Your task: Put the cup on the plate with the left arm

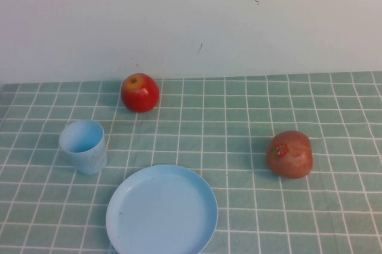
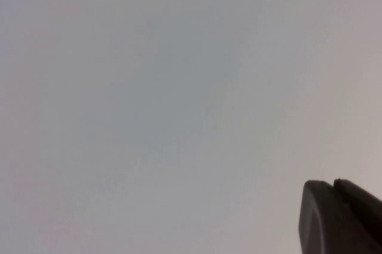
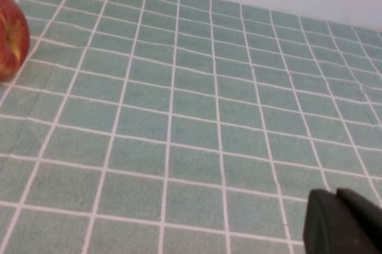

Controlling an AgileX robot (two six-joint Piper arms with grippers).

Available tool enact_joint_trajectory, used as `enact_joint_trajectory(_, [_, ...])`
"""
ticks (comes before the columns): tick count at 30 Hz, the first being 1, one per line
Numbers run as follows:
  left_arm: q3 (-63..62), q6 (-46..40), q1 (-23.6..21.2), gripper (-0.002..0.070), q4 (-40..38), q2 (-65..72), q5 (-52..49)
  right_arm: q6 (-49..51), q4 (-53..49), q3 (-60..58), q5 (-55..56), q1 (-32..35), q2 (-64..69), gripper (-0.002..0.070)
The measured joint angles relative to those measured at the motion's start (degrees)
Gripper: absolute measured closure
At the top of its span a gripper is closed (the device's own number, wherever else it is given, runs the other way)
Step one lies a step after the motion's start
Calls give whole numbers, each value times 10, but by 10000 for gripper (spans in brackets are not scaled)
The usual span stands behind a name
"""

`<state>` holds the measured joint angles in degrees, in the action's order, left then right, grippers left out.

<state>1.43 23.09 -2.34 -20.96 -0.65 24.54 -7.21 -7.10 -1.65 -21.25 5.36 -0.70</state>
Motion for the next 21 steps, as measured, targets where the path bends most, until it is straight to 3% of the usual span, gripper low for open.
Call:
enact_joint_trajectory(3, [0, 31, 0, 677, 33, 0, 101, 0, 0, 0, 0, 0, 0, 678])
enact_joint_trajectory(6, [-28, 79, 0, 677, 63, -1, 98, 0, 0, 0, 0, 0, 0, 678])
enact_joint_trajectory(11, [-187, 100, 1, 677, 153, 12, -113, 0, 0, 0, 0, 0, 0, 678])
enact_joint_trajectory(15, [-306, 91, 8, 677, 190, 99, -265, 0, 0, 0, 0, 0, 0, 678])
enact_joint_trajectory(21, [-426, 70, 79, 677, 213, 285, -558, 0, 0, 0, 0, 0, 0, 678])
